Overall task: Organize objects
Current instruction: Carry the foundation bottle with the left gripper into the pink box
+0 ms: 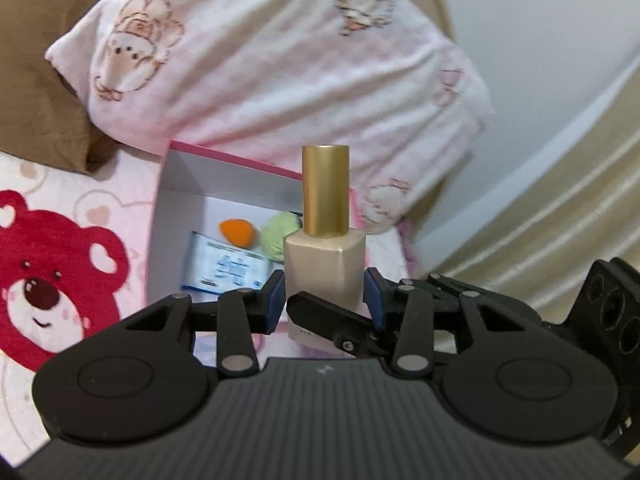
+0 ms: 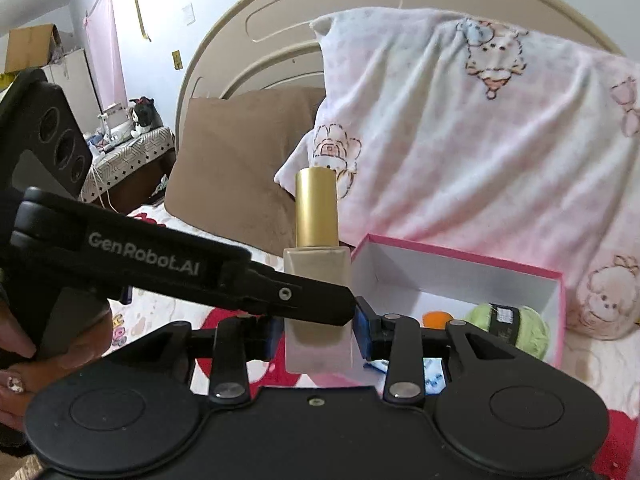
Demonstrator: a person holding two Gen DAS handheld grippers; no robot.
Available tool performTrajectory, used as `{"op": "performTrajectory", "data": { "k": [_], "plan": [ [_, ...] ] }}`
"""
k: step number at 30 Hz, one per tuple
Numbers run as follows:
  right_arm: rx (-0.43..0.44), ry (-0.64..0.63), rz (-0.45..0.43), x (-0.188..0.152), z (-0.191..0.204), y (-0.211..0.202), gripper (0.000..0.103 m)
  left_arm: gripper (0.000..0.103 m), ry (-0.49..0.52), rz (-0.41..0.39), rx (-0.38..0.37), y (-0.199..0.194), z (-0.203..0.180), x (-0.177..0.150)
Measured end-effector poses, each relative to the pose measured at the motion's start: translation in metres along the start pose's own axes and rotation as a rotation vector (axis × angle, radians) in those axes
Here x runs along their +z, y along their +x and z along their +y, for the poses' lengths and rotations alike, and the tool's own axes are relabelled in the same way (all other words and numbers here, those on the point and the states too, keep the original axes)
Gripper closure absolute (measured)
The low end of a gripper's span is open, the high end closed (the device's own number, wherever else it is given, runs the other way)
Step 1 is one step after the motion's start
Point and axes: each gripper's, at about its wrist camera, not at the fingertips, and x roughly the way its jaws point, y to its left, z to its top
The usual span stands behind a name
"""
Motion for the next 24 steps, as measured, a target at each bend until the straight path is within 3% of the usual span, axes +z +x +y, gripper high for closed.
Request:
{"op": "performTrajectory", "data": {
  "k": [7,13,17,21,24],
  "plan": [
    [0.047,0.117,0.018,-0.005,-0.056,0.052,0.062,0.063,-0.056,0.051,0.073,0.062,0.024,0.017],
    [0.068,0.182,0.12,-0.028,-0.095,0.098,0.063,0.063,-0.101,0.182,0.144,0.127,0.04,0.013],
    [0.075,0.225,0.186,-0.037,-0.117,0.129,0.063,0.063,-0.195,0.209,0.17,0.158,0.058,0.009],
    [0.063,0.192,0.264,-0.039,-0.12,0.156,0.063,0.063,-0.248,0.207,0.204,0.178,0.072,0.002],
    [0.026,0.144,0.308,-0.043,-0.114,0.17,0.063,0.062,-0.352,0.225,0.196,0.189,0.088,-0.003]
  ]
}}
